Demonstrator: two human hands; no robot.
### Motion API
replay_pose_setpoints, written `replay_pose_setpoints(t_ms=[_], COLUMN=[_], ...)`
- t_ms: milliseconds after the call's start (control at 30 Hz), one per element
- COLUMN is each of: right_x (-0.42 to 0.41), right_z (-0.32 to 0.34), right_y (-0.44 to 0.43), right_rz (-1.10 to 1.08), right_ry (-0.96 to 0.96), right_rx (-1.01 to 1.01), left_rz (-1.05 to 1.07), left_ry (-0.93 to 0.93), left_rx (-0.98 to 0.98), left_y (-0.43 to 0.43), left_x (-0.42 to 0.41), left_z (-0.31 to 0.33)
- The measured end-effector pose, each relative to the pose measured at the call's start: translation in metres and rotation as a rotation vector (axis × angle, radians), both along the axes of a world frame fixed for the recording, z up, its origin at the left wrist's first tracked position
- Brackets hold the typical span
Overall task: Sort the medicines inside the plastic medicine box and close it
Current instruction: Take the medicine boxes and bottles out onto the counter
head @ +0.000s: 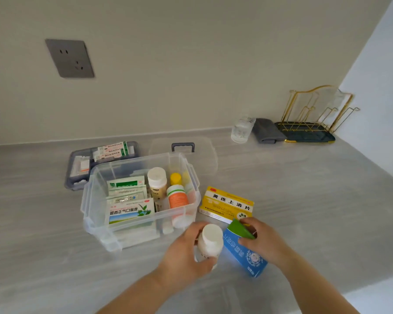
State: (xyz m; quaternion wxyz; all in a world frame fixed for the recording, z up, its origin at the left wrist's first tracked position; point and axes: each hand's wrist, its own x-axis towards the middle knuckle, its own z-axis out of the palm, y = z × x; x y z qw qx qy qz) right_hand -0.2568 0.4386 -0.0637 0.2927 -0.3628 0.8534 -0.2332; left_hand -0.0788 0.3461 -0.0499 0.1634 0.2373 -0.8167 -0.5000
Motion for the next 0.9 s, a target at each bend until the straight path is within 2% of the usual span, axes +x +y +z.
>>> replay_pose_setpoints(t_ms=[100, 267, 467, 567, 633, 700, 800, 900], right_x=[0.001, 0.005, 0.010, 0.012, 0.015, 0.025, 0.047, 0.068], right_z=[-0.002, -0.005, 0.003, 0.018, 0.034, 0.052, 0.075, 0.084], right_y=[0.001, 0.001, -0.006, -0.018, -0.032, -0.052, -0.085, -0.119], right_rz=[0.005, 0.036, 0.100, 0.077, 0.048, 0.056, 0.130, 0.293], right_ry=[0.094, 0.054, 0.274, 0.325, 0.328, 0.302, 0.270, 0.254], right_rx=[0.002, 0.038, 0.059, -0.069, -0.212, -0.354, -0.525, -0.565], left_rz=[0.032, 0.054, 0.050, 0.083, 0.174, 0.258, 0.345, 0.351], left_ry=[-0.100, -0.207, -0.253, -0.083, 0.084, 0.154, 0.070, -0.205], left_rx=[-0.004, -0.037, -0.137, -0.244, -0.320, -0.415, -0.522, -0.476], left_y=[0.002, 0.000, -0.008, -0.016, -0.028, -0.045, -0.079, -0.114], left_x=[0.003, 0.006, 0.024, 0.046, 0.060, 0.069, 0.075, 0.073], left_z=[-0.021, -0.030, -0.020, -0.001, 0.016, 0.034, 0.054, 0.057])
